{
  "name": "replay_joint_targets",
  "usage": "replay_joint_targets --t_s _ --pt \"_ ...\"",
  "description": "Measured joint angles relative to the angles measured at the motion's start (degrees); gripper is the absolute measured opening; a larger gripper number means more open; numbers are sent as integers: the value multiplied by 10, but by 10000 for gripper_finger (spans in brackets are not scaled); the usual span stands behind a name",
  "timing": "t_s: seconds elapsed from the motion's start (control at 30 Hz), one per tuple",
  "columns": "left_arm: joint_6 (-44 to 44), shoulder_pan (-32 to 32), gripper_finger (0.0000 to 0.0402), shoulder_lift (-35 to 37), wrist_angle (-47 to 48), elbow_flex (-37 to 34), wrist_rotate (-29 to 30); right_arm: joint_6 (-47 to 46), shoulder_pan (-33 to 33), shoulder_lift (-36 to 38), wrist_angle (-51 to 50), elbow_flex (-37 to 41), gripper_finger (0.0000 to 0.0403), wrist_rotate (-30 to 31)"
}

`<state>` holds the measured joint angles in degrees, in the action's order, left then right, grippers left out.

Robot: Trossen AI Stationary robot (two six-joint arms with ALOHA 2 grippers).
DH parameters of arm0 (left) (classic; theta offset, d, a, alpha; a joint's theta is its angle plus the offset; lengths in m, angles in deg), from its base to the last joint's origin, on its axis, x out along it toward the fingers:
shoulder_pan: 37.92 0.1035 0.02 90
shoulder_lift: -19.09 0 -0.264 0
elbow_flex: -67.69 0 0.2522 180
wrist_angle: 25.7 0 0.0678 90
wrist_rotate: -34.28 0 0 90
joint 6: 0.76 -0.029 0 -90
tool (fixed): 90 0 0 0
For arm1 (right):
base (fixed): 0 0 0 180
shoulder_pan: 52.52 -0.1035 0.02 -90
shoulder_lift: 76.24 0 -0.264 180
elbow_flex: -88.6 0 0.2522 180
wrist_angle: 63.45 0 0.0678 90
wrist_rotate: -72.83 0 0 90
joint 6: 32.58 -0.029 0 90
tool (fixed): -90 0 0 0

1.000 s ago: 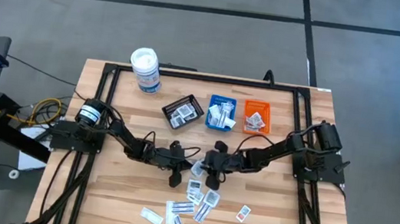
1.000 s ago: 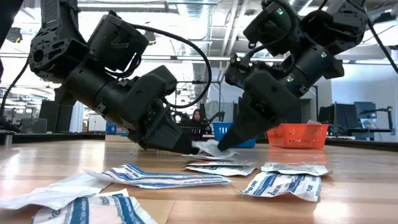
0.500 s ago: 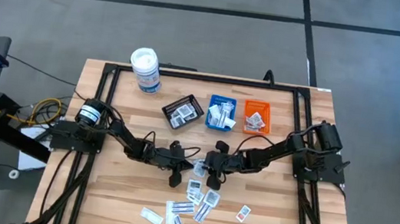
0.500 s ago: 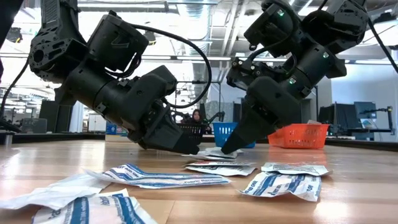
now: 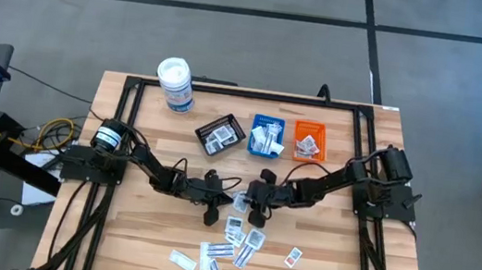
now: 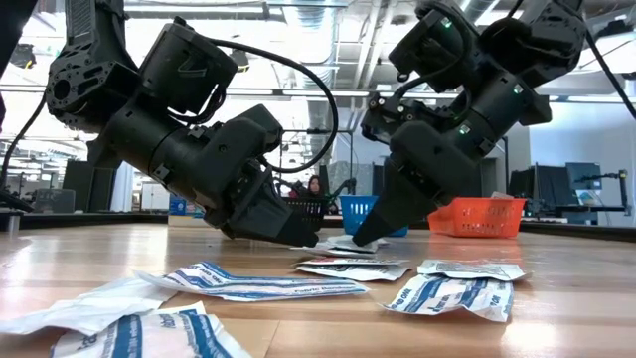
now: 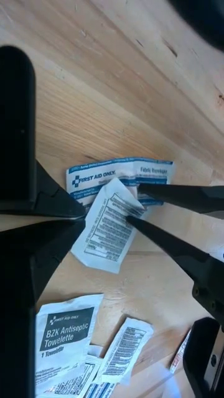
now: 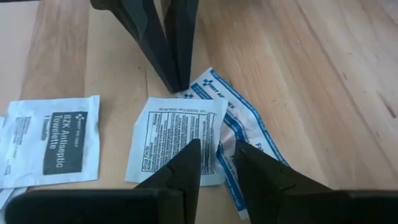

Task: Pick & Place First Aid Supplies
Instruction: Put the black towelette pack into the black bin

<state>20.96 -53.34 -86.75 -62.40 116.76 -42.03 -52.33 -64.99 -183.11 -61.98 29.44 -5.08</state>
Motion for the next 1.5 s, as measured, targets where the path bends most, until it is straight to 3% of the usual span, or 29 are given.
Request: replay_joint_targets --t_s 0.53,1.17,1.5 --pt "0 0 21 0 -1 0 0 22 30 0 13 0 93 -4" --pt "0 0 21 0 -1 0 0 83 13 0 6 0 92 0" --pt "0 0 21 0 -1 0 0 83 13 0 4 0 28 0"
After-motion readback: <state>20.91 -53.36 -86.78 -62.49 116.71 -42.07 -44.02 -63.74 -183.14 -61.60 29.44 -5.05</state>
